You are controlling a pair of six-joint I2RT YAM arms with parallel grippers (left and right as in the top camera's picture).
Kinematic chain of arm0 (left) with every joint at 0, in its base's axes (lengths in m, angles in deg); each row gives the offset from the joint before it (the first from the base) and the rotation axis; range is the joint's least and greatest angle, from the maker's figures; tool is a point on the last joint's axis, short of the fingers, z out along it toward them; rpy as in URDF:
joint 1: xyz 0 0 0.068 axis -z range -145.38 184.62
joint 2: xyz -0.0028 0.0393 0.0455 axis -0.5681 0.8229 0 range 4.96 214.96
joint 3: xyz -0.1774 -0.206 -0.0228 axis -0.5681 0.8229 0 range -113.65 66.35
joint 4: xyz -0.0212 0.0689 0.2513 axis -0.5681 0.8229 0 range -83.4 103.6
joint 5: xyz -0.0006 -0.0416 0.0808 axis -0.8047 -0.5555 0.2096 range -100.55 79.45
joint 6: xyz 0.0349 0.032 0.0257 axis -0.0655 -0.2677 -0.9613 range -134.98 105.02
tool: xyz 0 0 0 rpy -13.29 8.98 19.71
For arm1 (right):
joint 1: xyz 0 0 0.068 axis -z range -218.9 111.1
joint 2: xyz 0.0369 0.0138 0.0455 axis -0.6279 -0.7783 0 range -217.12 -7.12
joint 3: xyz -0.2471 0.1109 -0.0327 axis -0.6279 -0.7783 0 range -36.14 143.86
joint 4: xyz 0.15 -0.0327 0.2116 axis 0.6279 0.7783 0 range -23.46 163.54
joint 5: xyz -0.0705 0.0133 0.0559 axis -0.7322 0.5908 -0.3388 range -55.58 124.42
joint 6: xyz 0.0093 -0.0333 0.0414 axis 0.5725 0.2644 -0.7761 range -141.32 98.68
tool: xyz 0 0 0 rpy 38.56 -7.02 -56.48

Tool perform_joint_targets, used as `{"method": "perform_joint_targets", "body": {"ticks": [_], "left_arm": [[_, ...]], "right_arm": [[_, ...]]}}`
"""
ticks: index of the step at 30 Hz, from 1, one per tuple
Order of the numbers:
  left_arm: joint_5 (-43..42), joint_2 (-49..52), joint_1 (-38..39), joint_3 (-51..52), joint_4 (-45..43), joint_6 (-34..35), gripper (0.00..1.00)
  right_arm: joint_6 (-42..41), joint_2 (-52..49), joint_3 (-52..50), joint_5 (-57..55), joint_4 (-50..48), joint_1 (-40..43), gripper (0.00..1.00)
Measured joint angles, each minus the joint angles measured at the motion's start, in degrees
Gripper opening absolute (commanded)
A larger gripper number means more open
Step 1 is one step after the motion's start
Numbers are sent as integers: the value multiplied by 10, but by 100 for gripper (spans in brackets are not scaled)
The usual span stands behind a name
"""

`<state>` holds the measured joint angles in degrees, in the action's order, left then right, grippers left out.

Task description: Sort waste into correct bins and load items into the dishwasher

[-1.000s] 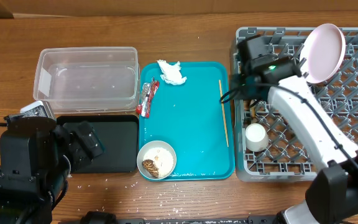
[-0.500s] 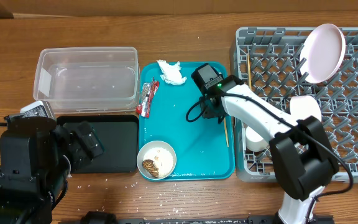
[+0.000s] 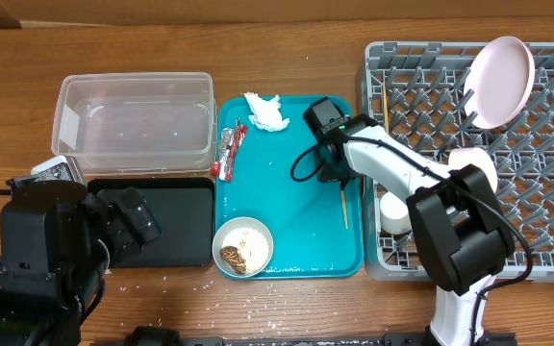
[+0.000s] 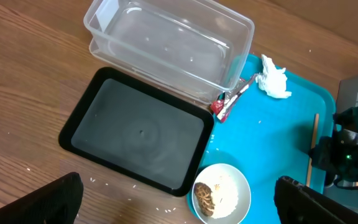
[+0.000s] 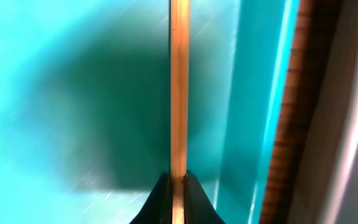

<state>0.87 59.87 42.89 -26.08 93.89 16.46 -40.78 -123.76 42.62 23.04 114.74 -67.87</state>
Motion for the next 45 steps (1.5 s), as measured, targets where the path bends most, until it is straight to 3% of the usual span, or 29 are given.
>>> {"method": "perform_joint_targets", "body": {"ticks": [6, 10, 12, 15, 21, 22, 23, 24, 30, 34, 35, 36, 40, 45], "left_arm": [[0, 0, 0, 0, 0, 0, 100], [0, 0, 0, 0, 0, 0, 100], [0, 0, 0, 0, 0, 0, 100], [0, 0, 0, 0, 0, 0, 100], [0, 0, 0, 0, 0, 0, 100], [0, 0, 0, 0, 0, 0, 100], [0, 0, 0, 0, 0, 0, 100], [0, 0, 0, 0, 0, 0, 100], [0, 0, 0, 0, 0, 0, 100], [0, 0, 0, 0, 0, 0, 100], [0, 0, 0, 0, 0, 0, 100], [0, 0, 0, 0, 0, 0, 100], [0, 0, 0, 0, 0, 0, 100], [0, 0, 0, 0, 0, 0, 100]], "right_arm": [[0, 7, 11, 20, 54, -32, 4], [0, 97, 26, 12, 67, -24, 4], [5, 193, 46, -10, 51, 7, 4], [37, 258, 61, -23, 30, 65, 4], [124, 202, 63, 2, 0, 151, 4], [131, 178, 63, 6, -1, 156, 10], [136, 163, 62, 9, -1, 159, 40], [141, 141, 59, 16, 2, 162, 46], [129, 143, 63, 32, 55, 159, 53], [116, 223, 102, 77, 112, 146, 57], [115, 256, 114, 96, 116, 137, 69], [113, 306, 123, 117, 124, 123, 100], [109, 468, 139, 189, 154, 62, 100], [108, 562, 143, 215, 203, 46, 100]]}}
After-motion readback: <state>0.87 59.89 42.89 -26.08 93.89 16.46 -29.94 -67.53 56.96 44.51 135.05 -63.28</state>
